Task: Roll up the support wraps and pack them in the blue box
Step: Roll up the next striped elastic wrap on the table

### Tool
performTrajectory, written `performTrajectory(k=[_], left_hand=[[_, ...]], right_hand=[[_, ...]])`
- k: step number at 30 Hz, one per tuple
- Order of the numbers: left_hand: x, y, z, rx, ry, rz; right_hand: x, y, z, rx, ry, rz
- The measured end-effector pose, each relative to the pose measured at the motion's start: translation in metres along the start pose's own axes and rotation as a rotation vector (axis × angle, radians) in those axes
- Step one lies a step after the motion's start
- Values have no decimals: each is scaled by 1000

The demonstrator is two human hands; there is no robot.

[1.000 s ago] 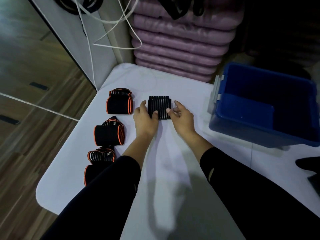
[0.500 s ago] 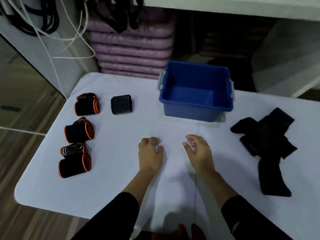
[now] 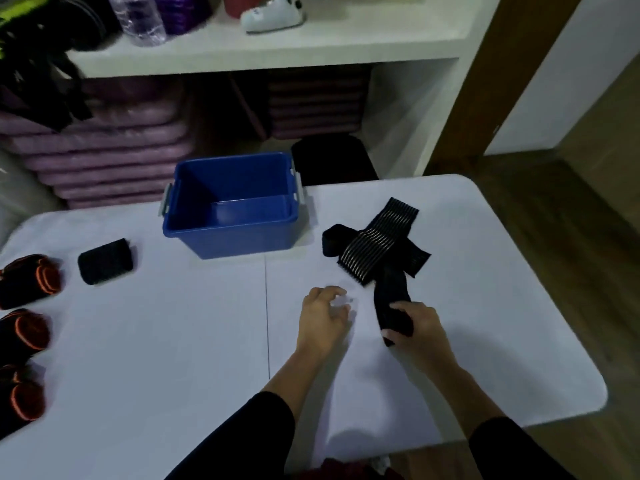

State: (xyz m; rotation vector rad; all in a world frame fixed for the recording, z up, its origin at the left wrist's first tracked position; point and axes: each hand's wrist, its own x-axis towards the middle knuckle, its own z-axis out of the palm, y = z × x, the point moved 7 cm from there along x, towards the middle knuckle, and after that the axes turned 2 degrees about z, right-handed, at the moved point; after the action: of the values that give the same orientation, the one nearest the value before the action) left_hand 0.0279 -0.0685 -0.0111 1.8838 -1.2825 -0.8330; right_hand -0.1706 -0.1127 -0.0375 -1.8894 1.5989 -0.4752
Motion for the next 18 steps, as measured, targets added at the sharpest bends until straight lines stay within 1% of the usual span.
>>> performTrajectory(k=[3,5,7,9,11,13,16,18], left_hand=[[3,14,15,-31,28,5],[3,14,24,-31,51,-13],[0,6,30,-32,72,-67],[-4,0,35,-33,90,-100],[-8,-3,38,-29,108,-115],[-13,-4,41,-42,123,-138],[-19,0,50,-66,135,-152],[-20,6,57,-92,128,-126]], right_hand=[[-2,24,5,-95,-183,-88],[-2,39,10,-127,-282,-82],[0,46,10,-72,-261,-101],[4,47,6,-13,-191,-132],[6,45,1,-5,-161,-154],[7,43,-3,-14,-197,-175],[1,40,-5,-6,-305,-227],[4,43,-8,78,-301,-201]])
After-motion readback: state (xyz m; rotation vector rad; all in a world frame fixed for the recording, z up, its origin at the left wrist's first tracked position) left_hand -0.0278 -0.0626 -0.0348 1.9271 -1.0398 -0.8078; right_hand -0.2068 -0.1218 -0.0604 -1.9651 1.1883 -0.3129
